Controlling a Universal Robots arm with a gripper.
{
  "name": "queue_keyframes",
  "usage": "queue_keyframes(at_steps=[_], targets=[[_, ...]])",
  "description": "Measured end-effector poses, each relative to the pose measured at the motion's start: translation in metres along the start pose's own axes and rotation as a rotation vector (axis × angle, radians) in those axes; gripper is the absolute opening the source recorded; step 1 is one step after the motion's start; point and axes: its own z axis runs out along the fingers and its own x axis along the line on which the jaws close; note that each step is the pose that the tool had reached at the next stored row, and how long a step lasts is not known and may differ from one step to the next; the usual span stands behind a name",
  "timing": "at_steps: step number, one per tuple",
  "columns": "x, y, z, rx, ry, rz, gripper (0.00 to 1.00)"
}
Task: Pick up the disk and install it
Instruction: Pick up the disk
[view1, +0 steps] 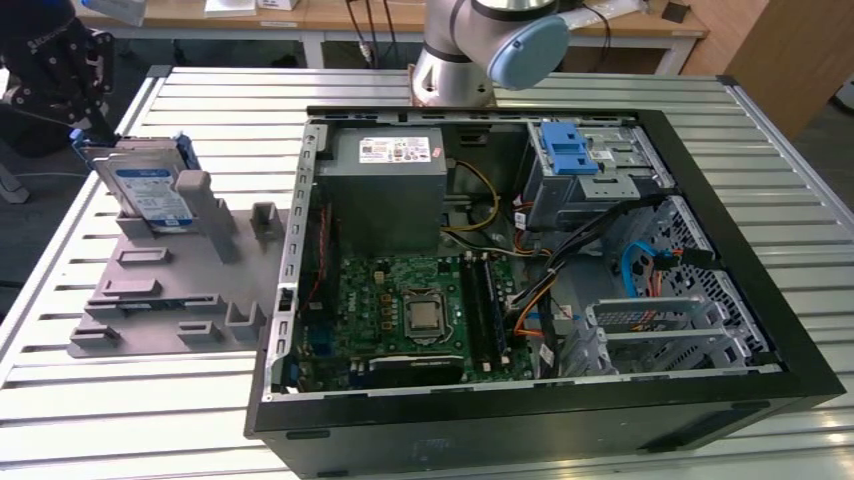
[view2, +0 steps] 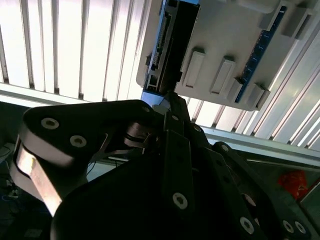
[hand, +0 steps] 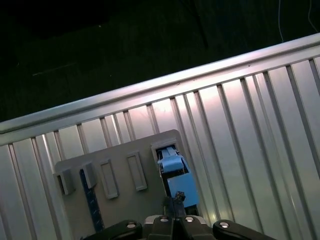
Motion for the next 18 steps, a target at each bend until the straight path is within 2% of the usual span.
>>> queue_keyframes(at_steps=[1,2,11,16,18], targets=[[0.0000,0.0010,0.0001,0.0002,-0.0001,0.000,0.11],[0.0002,0.0177,0.0004,0.0021,-0.0006,0.000,0.11],[0.0001,0.0259,0.0006,0.0033,-0.0010,0.000,0.11],[0.0001,0.0260,-0.0060,0.0032,-0.0009,0.000,0.11],[0.0001,0.0260,-0.0062,0.0033,-0.0011,0.000,0.11]])
